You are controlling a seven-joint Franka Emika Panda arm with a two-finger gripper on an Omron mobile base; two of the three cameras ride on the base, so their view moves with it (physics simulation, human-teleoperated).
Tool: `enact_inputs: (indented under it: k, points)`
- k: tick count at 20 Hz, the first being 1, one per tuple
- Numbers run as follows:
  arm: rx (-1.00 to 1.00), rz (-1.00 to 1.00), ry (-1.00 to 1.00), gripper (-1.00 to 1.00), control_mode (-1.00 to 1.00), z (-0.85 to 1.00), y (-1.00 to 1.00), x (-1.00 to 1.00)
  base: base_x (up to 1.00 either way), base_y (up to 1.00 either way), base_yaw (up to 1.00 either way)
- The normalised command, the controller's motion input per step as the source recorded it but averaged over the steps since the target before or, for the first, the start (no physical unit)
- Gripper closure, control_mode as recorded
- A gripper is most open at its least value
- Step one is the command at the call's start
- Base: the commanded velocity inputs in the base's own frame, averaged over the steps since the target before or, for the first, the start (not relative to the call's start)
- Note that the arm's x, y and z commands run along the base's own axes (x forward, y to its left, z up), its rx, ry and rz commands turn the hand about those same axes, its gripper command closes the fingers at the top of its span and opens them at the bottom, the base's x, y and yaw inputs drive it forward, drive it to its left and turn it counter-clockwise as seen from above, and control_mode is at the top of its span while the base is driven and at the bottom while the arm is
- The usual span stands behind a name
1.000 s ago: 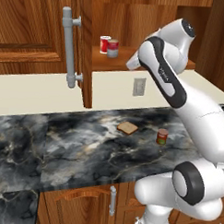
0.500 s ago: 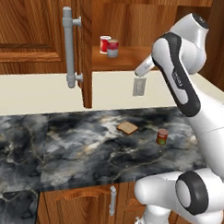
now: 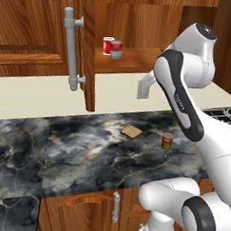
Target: Pick the cans from the counter and place them in their designated side in the cabinet.
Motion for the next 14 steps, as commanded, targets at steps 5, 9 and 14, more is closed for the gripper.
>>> enact_inputs:
  k: [5,9,14]
  points:
    - [-0.02,-0.31,0.05,-1.0,-1.0,-0.17,-0.35,-0.07,0.0,0.0,0.0]
    - [0.0,-0.18,0.05,-1.0,-1.0,-0.11,-0.31,-0.03,0.0,0.0,0.0]
    - [0.03,-0.15,0.01,-1.0,-1.0,-0.13,-0.21,0.0,0.0,0.0,0.0]
